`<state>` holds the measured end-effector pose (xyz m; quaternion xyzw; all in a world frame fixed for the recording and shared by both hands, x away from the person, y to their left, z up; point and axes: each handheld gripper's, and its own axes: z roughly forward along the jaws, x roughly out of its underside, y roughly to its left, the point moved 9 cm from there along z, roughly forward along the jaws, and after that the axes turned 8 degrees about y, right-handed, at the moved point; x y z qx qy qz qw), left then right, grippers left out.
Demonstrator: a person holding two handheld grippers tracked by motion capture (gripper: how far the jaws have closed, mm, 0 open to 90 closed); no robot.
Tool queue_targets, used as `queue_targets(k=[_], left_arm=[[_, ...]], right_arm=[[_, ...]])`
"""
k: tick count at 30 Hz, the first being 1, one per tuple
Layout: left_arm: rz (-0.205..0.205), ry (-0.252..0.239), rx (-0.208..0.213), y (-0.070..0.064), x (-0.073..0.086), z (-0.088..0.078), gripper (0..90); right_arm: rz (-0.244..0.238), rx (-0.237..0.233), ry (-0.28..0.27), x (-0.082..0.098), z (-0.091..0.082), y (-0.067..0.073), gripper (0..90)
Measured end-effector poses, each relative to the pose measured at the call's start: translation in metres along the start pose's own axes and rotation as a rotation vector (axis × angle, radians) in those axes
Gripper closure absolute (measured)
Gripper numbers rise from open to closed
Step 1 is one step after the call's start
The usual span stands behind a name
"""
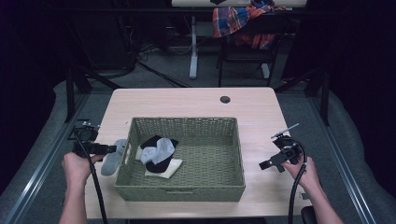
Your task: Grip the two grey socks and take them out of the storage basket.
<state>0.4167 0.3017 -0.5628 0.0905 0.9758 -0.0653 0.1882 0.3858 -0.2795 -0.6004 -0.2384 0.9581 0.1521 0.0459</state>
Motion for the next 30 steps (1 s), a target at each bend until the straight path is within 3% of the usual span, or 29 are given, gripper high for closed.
queue_targets(k=[1, 2, 11, 14, 20, 25, 29, 30], left_arm=[[-0.005, 0.000, -0.001, 0.000, 0.000, -0.002, 24.0], [-0.010, -0.007, 0.001, -0.001, -0.001, -0.004, 21.9], [0.011, -0.073, 0.015, -0.016, -0.013, -0.026, 9.9], [0.039, -0.084, 0.016, -0.025, -0.017, -0.033, 5.3], [0.098, -0.090, 0.009, -0.042, -0.024, -0.037, 0.2], [0.145, -0.100, 0.008, -0.058, -0.029, -0.038, 0.1], [0.176, -0.105, 0.015, -0.072, -0.032, -0.041, 0.0], [0.181, -0.106, 0.009, -0.075, -0.033, -0.041, 0.0]], right_arm=[[0.000, -0.002, 0.000, 0.000, 0.000, 0.000, 0.0], [0.031, -0.012, -0.040, -0.002, 0.002, 0.002, 0.0], [0.031, -0.011, -0.036, -0.002, 0.001, 0.001, 0.0], [0.001, -0.013, -0.005, 0.000, 0.000, 0.000, 0.0], [0.033, -0.008, -0.041, -0.002, 0.000, 0.000, 0.0], [0.008, -0.006, -0.004, 0.000, -0.001, -0.001, 0.0], [0.015, -0.013, -0.008, 0.000, 0.000, -0.001, 0.0], [0.045, -0.021, -0.048, -0.002, 0.002, 0.000, 0.0]])
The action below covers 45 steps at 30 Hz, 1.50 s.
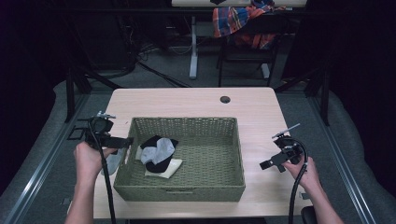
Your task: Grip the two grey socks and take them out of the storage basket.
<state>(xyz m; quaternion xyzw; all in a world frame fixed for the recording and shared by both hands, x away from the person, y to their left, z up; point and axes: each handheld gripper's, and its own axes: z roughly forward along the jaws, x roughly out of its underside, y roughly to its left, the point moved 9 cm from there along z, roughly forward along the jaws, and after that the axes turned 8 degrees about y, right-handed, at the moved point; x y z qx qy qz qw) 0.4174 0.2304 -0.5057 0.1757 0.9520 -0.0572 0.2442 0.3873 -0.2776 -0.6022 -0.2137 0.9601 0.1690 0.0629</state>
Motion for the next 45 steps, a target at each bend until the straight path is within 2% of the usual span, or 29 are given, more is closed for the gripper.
queue_targets(k=[2, 3, 5, 14, 16, 20, 22, 23, 24, 25, 27, 28, 29, 30, 32, 34, 36, 39, 40, 45], left_arm=[[0.020, 0.007, -0.001, -0.006, -0.002, 0.000, 0.0], [0.026, 0.010, -0.003, -0.008, -0.004, 0.001, 0.0], [0.041, 0.019, 0.000, -0.013, -0.006, 0.003, 0.0], [0.110, 0.073, -0.005, -0.030, -0.011, 0.015, 0.1], [0.125, 0.083, -0.006, -0.033, -0.013, 0.018, 0.1], [0.145, 0.108, -0.003, -0.042, -0.016, 0.024, 0.1], [0.167, 0.119, -0.001, -0.047, -0.017, 0.027, 0.1], [0.172, 0.125, 0.002, -0.050, -0.018, 0.029, 0.1], [0.179, 0.127, 0.001, -0.053, -0.019, 0.031, 0.0], [0.189, 0.129, 0.008, -0.055, -0.019, 0.033, 0.1], [0.203, 0.122, 0.061, -0.061, -0.021, 0.037, 0.7], [0.205, 0.132, 0.067, -0.062, -0.020, 0.040, 0.7], [0.206, 0.134, 0.063, -0.063, -0.021, 0.042, 0.8], [0.210, 0.138, 0.075, -0.065, -0.020, 0.043, 1.4], [0.220, 0.150, 0.071, -0.068, -0.020, 0.047, 4.0], [0.231, 0.164, 0.076, -0.071, -0.019, 0.052, 6.3], [0.247, 0.181, 0.078, -0.074, -0.018, 0.058, 17.0], [0.253, 0.225, 0.092, -0.078, -0.015, 0.072, 24.3], [0.253, 0.241, 0.094, -0.079, -0.013, 0.076, 28.9], [0.269, 0.314, 0.073, -0.081, -0.005, 0.091, 37.7]], right_arm=[[-0.035, 0.009, 0.049, 0.003, -0.003, -0.003, 0.0], [-0.038, 0.009, 0.052, 0.003, -0.003, -0.003, 0.0], [-0.029, 0.004, 0.039, 0.002, -0.002, -0.002, 0.0], [-0.031, -0.004, 0.047, 0.002, 0.000, -0.001, 0.0], [-0.011, -0.003, 0.025, 0.001, 0.002, 0.001, 0.0], [-0.036, -0.004, 0.049, 0.003, 0.002, -0.002, 0.0], [-0.016, -0.013, 0.037, 0.003, 0.004, -0.003, 0.0], [-0.028, -0.010, 0.053, 0.004, 0.003, -0.004, 0.0], [-0.014, -0.008, 0.034, 0.003, 0.003, -0.004, 0.0], [-0.018, -0.010, 0.035, 0.003, 0.003, -0.003, 0.0], [-0.035, -0.007, 0.056, 0.004, 0.002, -0.002, 0.0], [-0.036, -0.015, 0.055, 0.004, 0.002, -0.001, 0.0], [-0.008, -0.021, 0.022, 0.002, 0.004, 0.001, 0.0], [-0.010, -0.021, 0.023, 0.002, 0.004, 0.001, 0.0], [-0.045, -0.004, 0.071, 0.005, 0.000, -0.003, 0.1], [-0.028, -0.010, 0.045, 0.004, 0.001, -0.001, 0.2], [-0.015, -0.006, 0.031, 0.002, 0.003, 0.000, 0.2], [-0.046, 0.000, 0.066, 0.004, 0.001, -0.001, 0.2], [-0.043, -0.001, 0.060, 0.004, 0.001, -0.001, 0.2], [-0.020, 0.001, 0.035, 0.004, 0.001, 0.000, 0.3]])
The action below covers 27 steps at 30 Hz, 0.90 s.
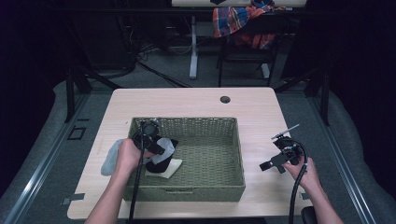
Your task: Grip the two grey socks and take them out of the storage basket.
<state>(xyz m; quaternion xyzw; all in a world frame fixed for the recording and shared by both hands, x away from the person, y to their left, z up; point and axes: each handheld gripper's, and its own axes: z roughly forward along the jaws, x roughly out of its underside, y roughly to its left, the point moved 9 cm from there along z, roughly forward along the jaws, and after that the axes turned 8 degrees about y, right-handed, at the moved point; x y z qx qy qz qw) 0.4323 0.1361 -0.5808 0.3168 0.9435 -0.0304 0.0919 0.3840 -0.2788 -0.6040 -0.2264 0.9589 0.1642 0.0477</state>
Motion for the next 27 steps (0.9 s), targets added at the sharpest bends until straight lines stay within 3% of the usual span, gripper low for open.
queue_targets(k=[2, 7, 13, 19, 22, 27], left_arm=[[0.000, 0.002, -0.012, 0.000, 0.000, 0.004, 46.1], [0.008, 0.042, -0.003, -0.003, 0.002, 0.016, 60.5], [0.029, 0.042, -0.017, -0.004, 0.004, 0.016, 84.6], [0.040, 0.002, -0.016, -0.006, 0.003, -0.001, 85.8], [0.040, -0.024, -0.018, -0.005, 0.002, -0.014, 85.8], [0.024, -0.066, -0.021, -0.001, 0.003, -0.035, 85.7]], right_arm=[[-0.020, 0.000, 0.025, 0.001, -0.001, -0.001, 0.5], [-0.016, -0.002, 0.023, 0.001, 0.000, -0.001, 0.6], [-0.015, -0.002, 0.020, 0.000, 0.000, 0.000, 0.7], [0.005, -0.002, -0.004, -0.001, 0.001, 0.001, 0.7], [-0.021, 0.001, 0.025, 0.001, -0.001, -0.001, 0.7], [-0.019, 0.000, 0.021, 0.001, -0.001, -0.001, 0.7]])
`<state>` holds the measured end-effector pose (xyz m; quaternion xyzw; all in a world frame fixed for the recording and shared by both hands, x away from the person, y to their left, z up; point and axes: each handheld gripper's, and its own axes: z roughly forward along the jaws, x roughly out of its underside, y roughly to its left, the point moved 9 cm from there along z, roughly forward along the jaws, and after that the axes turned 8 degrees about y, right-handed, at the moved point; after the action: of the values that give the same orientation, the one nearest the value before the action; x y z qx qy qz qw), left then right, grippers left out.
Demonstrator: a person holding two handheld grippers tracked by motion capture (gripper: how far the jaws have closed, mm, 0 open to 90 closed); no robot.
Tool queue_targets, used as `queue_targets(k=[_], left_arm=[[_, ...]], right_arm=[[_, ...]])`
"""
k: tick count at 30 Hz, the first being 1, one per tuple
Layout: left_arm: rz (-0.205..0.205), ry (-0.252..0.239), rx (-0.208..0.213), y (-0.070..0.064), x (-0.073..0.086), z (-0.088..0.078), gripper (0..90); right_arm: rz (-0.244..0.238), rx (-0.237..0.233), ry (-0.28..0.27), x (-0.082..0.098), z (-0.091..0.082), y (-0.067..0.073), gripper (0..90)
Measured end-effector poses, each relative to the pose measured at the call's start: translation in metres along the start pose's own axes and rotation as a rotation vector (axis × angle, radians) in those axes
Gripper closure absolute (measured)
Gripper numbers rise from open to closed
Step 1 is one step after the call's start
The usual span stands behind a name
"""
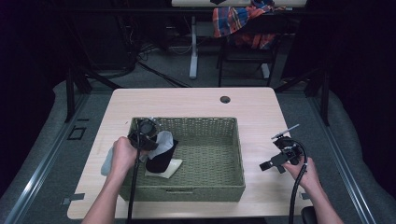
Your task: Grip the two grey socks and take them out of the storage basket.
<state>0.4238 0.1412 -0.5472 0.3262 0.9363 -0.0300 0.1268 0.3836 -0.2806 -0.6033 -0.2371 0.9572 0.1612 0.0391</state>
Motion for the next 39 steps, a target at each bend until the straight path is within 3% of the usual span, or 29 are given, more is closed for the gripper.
queue_targets(k=[2, 4, 9, 16, 22, 30, 33, 39], left_arm=[[-0.001, -0.007, -0.003, 0.002, 0.000, -0.006, 85.8], [0.002, -0.018, 0.002, 0.003, -0.001, -0.013, 85.8], [0.006, -0.046, 0.002, 0.006, -0.006, -0.031, 85.7], [0.017, -0.077, -0.022, 0.008, -0.014, -0.056, 85.7], [0.004, -0.105, -0.052, 0.018, -0.017, -0.075, 85.7], [-0.045, -0.143, -0.091, 0.037, -0.014, -0.098, 85.7], [-0.065, -0.144, -0.104, 0.046, -0.008, -0.104, 85.8], [-0.117, -0.154, -0.127, 0.064, 0.010, -0.114, 85.8]], right_arm=[[0.026, 0.001, -0.027, -0.001, 0.001, 0.001, 0.7], [0.004, 0.000, -0.005, 0.000, -0.001, 0.000, 0.7], [0.006, 0.000, -0.007, 0.000, -0.001, 0.000, 0.7], [0.008, -0.002, -0.010, 0.000, -0.001, 0.000, 0.8], [0.005, -0.001, -0.009, 0.001, -0.002, 0.000, 0.8], [0.006, -0.002, -0.009, 0.001, -0.002, 0.000, 0.8], [0.025, -0.003, -0.031, 0.000, -0.001, 0.000, 0.8], [0.004, -0.002, -0.010, 0.001, -0.002, 0.000, 0.8]])
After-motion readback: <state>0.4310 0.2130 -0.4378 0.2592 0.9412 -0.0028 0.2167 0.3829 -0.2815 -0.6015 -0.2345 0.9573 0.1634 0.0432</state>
